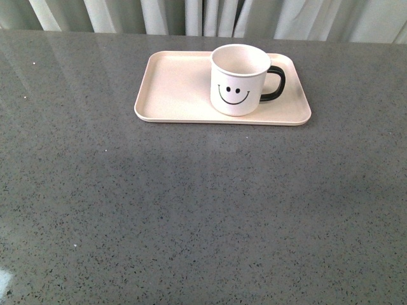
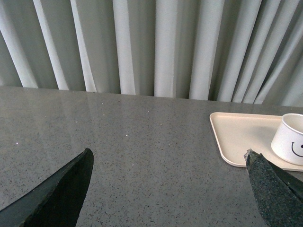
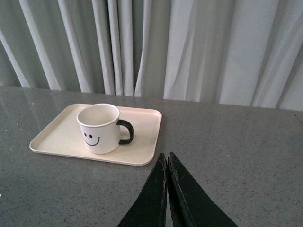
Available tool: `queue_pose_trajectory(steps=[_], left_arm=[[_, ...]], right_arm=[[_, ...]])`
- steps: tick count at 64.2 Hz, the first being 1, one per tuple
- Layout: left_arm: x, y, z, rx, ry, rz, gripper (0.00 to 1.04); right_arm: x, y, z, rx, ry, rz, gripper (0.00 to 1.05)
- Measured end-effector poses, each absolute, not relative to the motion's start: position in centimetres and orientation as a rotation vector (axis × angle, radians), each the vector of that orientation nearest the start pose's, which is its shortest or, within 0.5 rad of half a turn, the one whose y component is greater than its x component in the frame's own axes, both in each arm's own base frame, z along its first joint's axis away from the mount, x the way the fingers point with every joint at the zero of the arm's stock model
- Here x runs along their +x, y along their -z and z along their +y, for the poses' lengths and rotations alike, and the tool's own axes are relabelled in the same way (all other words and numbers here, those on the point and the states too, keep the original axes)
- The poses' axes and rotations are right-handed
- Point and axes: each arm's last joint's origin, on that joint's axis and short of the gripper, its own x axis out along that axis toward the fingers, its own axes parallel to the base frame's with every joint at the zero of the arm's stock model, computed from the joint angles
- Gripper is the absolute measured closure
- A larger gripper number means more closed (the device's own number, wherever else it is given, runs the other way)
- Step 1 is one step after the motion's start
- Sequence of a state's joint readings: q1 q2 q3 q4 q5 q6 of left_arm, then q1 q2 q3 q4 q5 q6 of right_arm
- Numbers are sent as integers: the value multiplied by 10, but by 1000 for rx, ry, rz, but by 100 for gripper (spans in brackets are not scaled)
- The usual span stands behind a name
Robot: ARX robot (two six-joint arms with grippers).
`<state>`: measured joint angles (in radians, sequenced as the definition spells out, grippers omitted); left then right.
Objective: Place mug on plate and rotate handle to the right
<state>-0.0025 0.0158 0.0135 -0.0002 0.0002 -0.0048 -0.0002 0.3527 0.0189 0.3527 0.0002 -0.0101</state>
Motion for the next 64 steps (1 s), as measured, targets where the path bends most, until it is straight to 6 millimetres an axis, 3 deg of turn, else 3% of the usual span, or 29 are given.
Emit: queue_pose_trajectory(steps=[55, 64], left_arm=[[98, -167, 0, -5, 3, 2, 9], [98, -167, 0, -5, 3, 2, 9]], right_arm=[[97, -170, 0, -10, 0, -14, 103], [97, -170, 0, -10, 0, -15, 83]])
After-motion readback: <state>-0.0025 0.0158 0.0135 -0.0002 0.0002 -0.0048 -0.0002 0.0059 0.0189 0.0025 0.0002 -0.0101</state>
